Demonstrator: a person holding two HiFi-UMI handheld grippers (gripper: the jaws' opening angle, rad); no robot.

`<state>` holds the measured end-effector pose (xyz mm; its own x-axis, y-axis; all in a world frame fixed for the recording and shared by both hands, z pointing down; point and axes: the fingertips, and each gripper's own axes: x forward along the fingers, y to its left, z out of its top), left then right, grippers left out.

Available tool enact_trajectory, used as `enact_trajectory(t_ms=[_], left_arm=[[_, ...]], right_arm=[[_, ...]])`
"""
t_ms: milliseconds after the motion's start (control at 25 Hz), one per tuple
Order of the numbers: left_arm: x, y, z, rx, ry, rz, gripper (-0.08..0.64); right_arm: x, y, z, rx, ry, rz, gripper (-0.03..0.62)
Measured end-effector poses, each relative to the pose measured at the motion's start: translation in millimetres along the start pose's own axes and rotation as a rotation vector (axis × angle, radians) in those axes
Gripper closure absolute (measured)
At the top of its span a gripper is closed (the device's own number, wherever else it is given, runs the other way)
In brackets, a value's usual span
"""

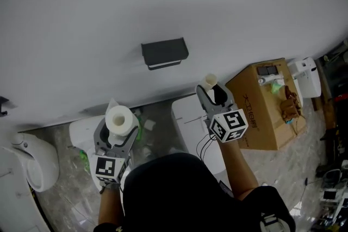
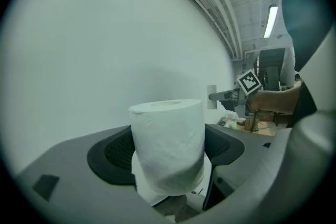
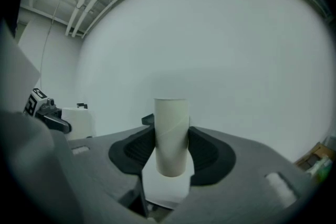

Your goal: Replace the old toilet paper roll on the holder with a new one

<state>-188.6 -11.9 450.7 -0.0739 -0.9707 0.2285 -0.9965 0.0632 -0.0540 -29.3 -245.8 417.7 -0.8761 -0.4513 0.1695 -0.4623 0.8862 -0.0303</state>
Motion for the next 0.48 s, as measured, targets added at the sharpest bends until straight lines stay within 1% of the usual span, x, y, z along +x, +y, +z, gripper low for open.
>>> enact_trajectory(t_ms=[80,200,240,360,480], left_arm=[[6,-2,1,0.001,-0.003,-0.022,0.16],[15,-9,5,-0.045,0.008,-0.044,0.16],[19,-11,5,-0.046,0.008,-0.056,0.16],[31,-16,2,0.004,-0.002,-0.103,0.16],[44,-24,1,0.012,0.003,-0.141,0.16]], right_arm=[[-12,2,-12,0.019,0.019,-0.005,0.4],[-29,5,-27,0.052,0.036,-0.029,0.4],[-34,5,-31,0.062,0.041,-0.036,0.4],[-46,7,-42,0.086,0.055,-0.051,0.4],[-56,5,-49,0.103,0.064,-0.07,0.4]])
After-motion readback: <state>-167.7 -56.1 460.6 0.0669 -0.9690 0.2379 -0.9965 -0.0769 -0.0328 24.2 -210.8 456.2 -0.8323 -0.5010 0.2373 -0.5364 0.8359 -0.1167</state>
